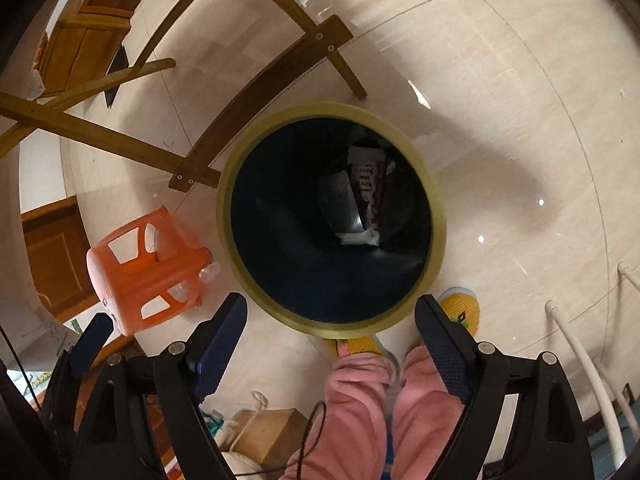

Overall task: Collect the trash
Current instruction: 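Carry both items over the black bin and open both tools to drop them, then raise both tools and return toward the table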

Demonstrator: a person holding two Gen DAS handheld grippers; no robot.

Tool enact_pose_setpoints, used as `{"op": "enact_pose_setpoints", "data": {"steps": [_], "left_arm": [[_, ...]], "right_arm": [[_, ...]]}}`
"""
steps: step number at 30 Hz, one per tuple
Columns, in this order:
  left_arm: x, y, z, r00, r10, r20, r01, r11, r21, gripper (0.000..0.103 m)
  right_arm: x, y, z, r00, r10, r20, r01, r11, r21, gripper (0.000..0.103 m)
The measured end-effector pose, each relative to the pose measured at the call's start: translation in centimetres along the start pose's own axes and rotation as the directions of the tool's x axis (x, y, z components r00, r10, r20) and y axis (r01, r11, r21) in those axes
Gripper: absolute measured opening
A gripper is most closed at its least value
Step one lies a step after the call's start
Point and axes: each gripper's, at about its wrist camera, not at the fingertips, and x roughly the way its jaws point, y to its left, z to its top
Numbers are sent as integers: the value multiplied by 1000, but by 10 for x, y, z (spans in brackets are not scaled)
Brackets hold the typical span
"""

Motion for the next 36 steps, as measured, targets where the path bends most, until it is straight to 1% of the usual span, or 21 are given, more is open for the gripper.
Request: {"op": "enact_pose_setpoints", "data": {"steps": [4,9,15,20,24,26,29,30,31,33,36], "left_arm": [[-31,4,-8,1000,10,4,-10,1000,-27,84],[-83,6,-14,1000,21,23,-19,997,-72,84],[-154,5,-20,998,36,56,-29,993,-112,84],[-221,4,-29,995,69,72,-58,988,-143,84],[-283,5,-41,990,98,100,-79,981,-180,84],[-310,5,-45,988,103,116,-79,977,-196,84],[-354,5,-51,980,126,155,-90,971,-221,84],[-373,6,-53,975,137,176,-94,968,-232,84],[-383,6,-53,971,144,190,-97,966,-240,84],[-412,8,-54,960,161,227,-99,960,-263,84],[-446,8,-52,945,184,271,-103,952,-287,84]], "right_arm": [[-21,6,-9,999,-4,34,4,1000,-15,87],[-68,16,-28,997,5,78,-2,1000,-30,85],[-141,43,-55,992,14,126,-2,996,-93,85],[-209,68,-85,987,27,159,0,985,-170,85],[-265,88,-112,982,40,185,7,968,-249,85],[-295,99,-125,978,54,201,8,956,-294,84],[-339,116,-141,969,85,233,4,934,-356,84],[-352,121,-147,965,96,244,2,928,-373,84],[-366,127,-151,960,109,260,3,919,-394,84],[-394,138,-159,946,136,295,7,900,-436,84],[-434,155,-170,919,181,349,16,869,-494,84]]}}
